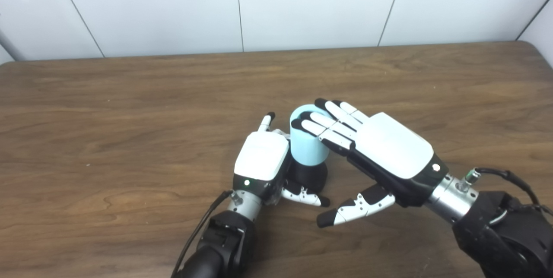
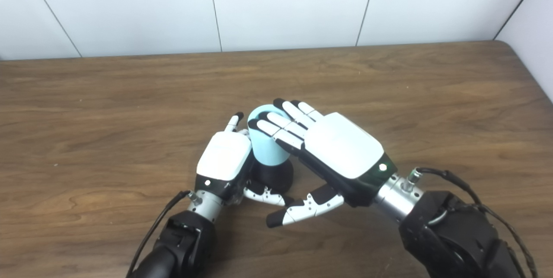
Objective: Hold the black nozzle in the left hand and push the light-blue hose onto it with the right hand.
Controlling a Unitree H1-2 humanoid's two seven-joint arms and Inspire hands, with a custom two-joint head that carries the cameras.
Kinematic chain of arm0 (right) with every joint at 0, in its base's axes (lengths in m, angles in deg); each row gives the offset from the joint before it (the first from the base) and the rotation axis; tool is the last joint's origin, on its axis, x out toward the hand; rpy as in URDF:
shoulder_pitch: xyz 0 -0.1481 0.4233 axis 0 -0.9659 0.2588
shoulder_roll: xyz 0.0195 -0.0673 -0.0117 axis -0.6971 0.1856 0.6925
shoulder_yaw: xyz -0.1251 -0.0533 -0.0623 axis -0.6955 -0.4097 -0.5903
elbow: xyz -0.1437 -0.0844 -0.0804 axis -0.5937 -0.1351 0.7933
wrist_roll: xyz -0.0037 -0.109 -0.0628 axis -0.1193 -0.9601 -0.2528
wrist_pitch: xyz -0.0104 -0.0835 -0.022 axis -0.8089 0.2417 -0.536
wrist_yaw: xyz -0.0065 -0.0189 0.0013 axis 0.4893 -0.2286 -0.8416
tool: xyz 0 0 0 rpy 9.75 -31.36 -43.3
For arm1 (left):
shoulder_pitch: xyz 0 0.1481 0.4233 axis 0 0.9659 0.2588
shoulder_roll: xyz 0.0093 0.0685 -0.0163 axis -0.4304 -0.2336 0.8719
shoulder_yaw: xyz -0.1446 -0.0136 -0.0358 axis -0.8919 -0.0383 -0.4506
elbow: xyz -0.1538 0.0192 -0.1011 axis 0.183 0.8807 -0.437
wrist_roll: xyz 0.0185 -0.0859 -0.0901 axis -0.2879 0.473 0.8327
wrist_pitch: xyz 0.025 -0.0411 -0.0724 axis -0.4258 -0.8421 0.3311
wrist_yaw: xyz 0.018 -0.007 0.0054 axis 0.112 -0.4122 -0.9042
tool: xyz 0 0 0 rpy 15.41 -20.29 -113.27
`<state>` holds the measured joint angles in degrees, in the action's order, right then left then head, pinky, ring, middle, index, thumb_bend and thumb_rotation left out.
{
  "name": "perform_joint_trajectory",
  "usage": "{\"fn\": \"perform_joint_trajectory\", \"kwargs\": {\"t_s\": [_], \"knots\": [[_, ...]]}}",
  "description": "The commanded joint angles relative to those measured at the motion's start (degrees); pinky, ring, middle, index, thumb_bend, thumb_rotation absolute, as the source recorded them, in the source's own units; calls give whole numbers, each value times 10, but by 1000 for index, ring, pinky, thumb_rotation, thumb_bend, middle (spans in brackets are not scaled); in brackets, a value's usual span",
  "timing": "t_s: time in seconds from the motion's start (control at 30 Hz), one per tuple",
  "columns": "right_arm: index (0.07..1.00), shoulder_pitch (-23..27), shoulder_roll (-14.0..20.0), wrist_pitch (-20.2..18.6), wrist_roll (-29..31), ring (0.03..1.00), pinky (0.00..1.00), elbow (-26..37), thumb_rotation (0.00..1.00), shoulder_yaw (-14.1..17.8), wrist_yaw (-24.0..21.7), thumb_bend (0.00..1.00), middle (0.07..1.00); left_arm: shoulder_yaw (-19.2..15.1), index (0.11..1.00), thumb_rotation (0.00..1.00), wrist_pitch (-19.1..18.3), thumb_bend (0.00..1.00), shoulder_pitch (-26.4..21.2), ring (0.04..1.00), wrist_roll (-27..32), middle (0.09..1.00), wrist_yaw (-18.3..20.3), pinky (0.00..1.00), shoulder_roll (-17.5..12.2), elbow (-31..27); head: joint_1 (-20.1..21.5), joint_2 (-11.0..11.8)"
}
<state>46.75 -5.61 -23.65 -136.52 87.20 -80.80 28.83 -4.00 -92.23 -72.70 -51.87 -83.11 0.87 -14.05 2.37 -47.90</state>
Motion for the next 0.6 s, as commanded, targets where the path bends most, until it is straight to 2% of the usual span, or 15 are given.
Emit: {"fn": "perform_joint_trajectory", "kwargs": {"t_s": [0.0, 0.57], "knots": [[899, -22, 22, -2, -7, 994, 989, -25, 930, -6, -42, 643, 945, 19, 458, 0, 2, 519, 23, 709, 9, 534, 59, 1000, 1, 20, 1, 0], [895, -24, 17, -5, -4, 995, 975, -25, 922, -9, -38, 640, 945, 18, 457, 0, 1, 519, 23, 705, 9, 535, 62, 1000, 0, 19, -1, -3]]}}
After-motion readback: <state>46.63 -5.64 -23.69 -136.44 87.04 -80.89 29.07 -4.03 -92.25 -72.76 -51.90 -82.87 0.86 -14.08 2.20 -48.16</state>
